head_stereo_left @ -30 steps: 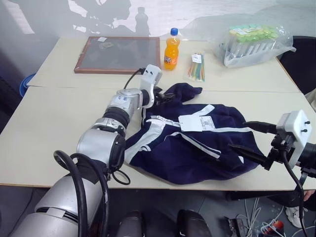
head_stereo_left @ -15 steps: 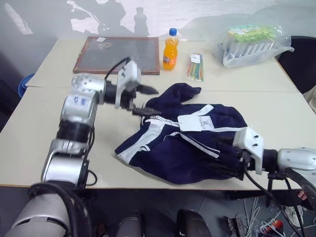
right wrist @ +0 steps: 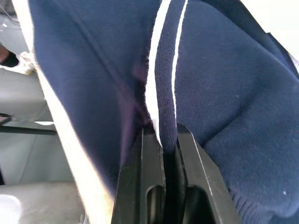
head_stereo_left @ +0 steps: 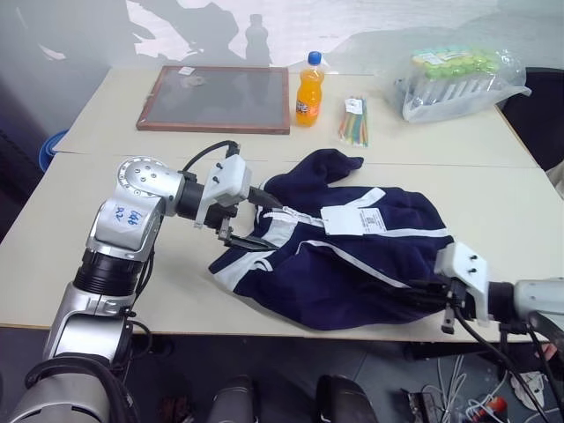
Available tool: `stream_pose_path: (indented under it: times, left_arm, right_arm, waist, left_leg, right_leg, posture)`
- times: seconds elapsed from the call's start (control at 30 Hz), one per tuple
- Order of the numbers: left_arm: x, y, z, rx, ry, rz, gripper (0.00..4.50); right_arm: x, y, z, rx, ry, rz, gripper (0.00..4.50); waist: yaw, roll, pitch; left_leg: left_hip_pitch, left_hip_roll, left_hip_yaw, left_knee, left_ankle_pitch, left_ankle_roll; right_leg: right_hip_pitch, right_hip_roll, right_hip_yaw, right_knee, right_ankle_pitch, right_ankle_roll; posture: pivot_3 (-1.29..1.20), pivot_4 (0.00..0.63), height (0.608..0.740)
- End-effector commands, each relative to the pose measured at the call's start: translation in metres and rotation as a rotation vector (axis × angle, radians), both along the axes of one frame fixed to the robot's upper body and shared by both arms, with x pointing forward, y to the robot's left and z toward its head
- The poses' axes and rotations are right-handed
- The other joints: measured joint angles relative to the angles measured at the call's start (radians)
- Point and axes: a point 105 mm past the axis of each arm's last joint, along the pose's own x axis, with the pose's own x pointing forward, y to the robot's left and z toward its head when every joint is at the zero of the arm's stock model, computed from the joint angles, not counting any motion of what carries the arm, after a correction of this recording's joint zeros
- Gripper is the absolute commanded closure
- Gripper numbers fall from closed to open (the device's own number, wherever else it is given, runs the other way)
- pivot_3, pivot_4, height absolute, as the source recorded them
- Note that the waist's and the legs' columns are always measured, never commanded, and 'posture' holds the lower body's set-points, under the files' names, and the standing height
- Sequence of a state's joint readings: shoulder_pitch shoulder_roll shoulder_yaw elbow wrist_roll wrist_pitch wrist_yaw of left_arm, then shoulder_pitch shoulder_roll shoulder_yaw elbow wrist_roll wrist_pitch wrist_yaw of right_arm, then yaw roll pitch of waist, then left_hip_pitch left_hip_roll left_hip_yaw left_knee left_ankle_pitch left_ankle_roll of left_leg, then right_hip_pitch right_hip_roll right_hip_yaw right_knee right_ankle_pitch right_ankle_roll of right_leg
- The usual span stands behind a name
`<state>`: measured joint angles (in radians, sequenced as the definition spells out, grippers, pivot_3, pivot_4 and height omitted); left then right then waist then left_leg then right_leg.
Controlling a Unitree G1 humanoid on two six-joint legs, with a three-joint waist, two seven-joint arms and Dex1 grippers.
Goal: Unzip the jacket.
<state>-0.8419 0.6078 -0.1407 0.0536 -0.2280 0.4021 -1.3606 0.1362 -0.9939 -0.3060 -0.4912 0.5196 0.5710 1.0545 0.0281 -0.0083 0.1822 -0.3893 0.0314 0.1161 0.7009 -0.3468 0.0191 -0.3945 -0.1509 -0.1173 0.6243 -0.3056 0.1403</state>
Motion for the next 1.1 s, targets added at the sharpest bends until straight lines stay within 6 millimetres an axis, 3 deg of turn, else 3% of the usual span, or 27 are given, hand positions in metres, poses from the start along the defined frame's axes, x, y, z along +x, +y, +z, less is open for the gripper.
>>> stream_pose_path:
  times: [0.03,0.13,0.3,0.4,0.47,0.57,0.67,0.8,0.97,1.1]
  left_arm:
    - [0.001,-0.002,0.009,-0.007,-0.048,-0.014,0.38]
    - [0.003,-0.002,0.008,-0.009,-0.051,-0.013,0.38]
    - [0.005,0.000,0.002,0.001,-0.059,-0.007,0.38]
    - [0.000,-0.001,-0.002,0.011,-0.048,-0.023,0.38]
    - [-0.004,-0.003,-0.006,0.019,-0.031,-0.040,0.38]
    - [-0.016,-0.005,-0.020,0.058,-0.002,-0.091,0.38]
    - [-0.022,-0.005,-0.032,0.100,-0.011,-0.120,0.38]
    - [-0.022,-0.008,-0.034,0.096,-0.016,-0.120,0.38]
    - [-0.028,-0.006,-0.039,0.119,-0.016,-0.143,0.38]
    - [-0.031,-0.003,-0.050,0.170,-0.035,-0.154,0.38]
  right_arm:
    - [-0.019,-0.006,0.020,0.011,-0.001,0.020,4.46]
    - [-0.038,-0.019,0.017,0.021,0.069,-0.022,4.46]
    - [-0.062,-0.039,-0.010,-0.031,0.190,-0.104,4.46]
    - [-0.056,-0.050,-0.027,-0.144,0.154,-0.136,4.46]
    - [-0.042,-0.055,-0.030,-0.216,0.066,-0.148,4.46]
    - [-0.018,-0.052,-0.009,-0.174,-0.059,-0.155,4.46]
    - [-0.023,-0.048,0.009,-0.167,-0.042,-0.043,3.69]
    - [-0.015,-0.059,0.031,-0.240,-0.076,-0.002,2.27]
    - [-0.005,-0.084,0.055,-0.450,-0.125,0.104,2.27]
    - [0.008,-0.104,0.047,-0.659,-0.174,0.217,2.27]
  waist:
    - [0.002,0.000,0.000]
    - [0.004,-0.001,0.000]
    - [0.002,-0.001,0.000]
    - [-0.002,-0.001,-0.001]
    - [-0.007,-0.001,-0.001]
    - [-0.013,0.000,-0.001]
    - [-0.005,0.000,-0.001]
    - [0.006,0.000,-0.001]
    - [-0.003,0.000,-0.001]
    - [-0.007,0.000,-0.001]
  left_leg:
    - [0.000,0.000,0.000,0.000,0.000,0.000]
    - [0.000,0.000,0.000,0.000,0.000,0.000]
    - [0.001,0.000,0.000,0.000,0.000,0.000]
    - [0.002,0.000,0.000,0.000,0.000,0.000]
    - [0.003,0.000,0.001,-0.001,0.000,0.000]
    - [0.004,0.000,0.001,-0.001,0.000,0.000]
    - [0.003,0.000,0.001,-0.001,0.000,0.000]
    - [0.002,0.000,0.000,0.000,0.000,0.001]
    - [0.002,0.000,0.001,0.000,-0.001,0.001]
    - [0.003,0.000,0.001,-0.001,-0.001,0.001]
  right_leg:
    - [0.000,0.000,0.000,0.000,0.000,0.000]
    - [0.001,0.000,0.000,0.000,0.000,0.000]
    - [0.002,0.000,0.000,-0.001,0.000,0.000]
    - [0.002,0.000,0.001,-0.001,0.000,0.000]
    - [0.002,0.000,0.001,0.000,0.000,0.000]
    - [0.001,0.000,0.003,0.000,0.000,0.000]
    - [0.001,0.001,0.002,0.001,0.000,0.000]
    - [0.002,0.000,0.001,-0.001,0.000,0.000]
    - [0.002,0.000,0.003,-0.002,0.000,0.000]
    - [0.002,0.001,0.002,-0.002,0.000,0.000]
  posture:
    - [0.00,0.150,0.740]
    - [0.00,0.150,0.740]
    - [0.00,0.150,0.740]
    - [0.00,0.150,0.740]
    - [0.00,0.150,0.740]
    - [0.00,0.150,0.740]
    - [0.00,0.150,0.740]
    - [0.00,0.150,0.740]
    - [0.00,0.150,0.740]
    - [0.00,0.150,0.740]
